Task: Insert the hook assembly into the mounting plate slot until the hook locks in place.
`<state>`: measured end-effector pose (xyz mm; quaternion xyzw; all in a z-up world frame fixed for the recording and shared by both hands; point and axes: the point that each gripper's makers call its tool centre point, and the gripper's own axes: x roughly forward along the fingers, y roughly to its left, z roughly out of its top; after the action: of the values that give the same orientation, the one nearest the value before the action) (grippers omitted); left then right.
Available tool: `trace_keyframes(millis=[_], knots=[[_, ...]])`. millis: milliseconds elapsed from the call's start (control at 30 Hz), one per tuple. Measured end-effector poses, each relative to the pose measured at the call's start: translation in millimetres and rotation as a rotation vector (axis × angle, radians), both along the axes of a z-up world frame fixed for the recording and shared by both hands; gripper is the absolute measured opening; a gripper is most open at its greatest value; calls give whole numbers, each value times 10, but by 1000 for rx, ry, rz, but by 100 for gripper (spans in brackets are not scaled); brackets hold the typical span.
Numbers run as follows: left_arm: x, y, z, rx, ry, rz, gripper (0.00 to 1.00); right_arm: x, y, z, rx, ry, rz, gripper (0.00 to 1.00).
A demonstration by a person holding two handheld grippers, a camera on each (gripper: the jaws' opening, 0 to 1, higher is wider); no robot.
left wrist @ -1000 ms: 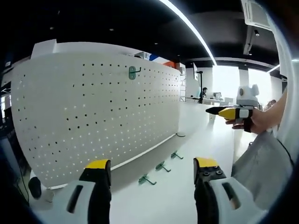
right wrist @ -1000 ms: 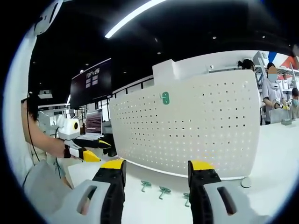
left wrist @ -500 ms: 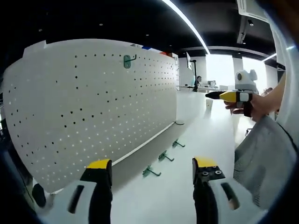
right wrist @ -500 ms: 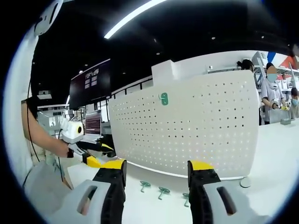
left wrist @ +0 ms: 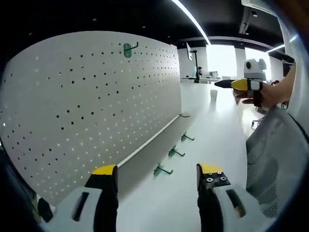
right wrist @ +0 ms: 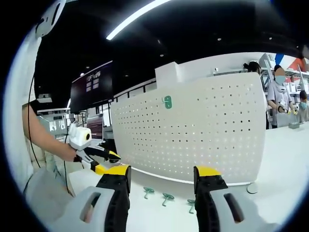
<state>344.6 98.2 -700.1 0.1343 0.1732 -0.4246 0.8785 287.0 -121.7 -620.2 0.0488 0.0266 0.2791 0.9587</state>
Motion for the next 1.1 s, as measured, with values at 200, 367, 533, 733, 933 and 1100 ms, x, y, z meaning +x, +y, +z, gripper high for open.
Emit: trace_keyframes(millis=[200, 367, 533, 733, 933, 1100], knots=[[48, -37, -55, 7, 14, -25, 68, 0, 13, -4, -6, 1, 0, 51], [92, -45, -97, 38, 20, -48, 68, 8, 10, -15, -9, 4, -2, 50], [131, -54, -167, 65, 40, -74, 70, 12, -8, -15, -10, 4, -10, 50], [167, -83, -251, 99, 67, -102, 71, 14, -18, -13, -9, 3, -13, 50], [181, -115, -331, 141, 76, -131, 72, 15, -29, -11, -9, 2, -17, 50], [214, -150, -383, 173, 85, -160, 73, 16, -31, -11, -9, 3, -18, 50]])
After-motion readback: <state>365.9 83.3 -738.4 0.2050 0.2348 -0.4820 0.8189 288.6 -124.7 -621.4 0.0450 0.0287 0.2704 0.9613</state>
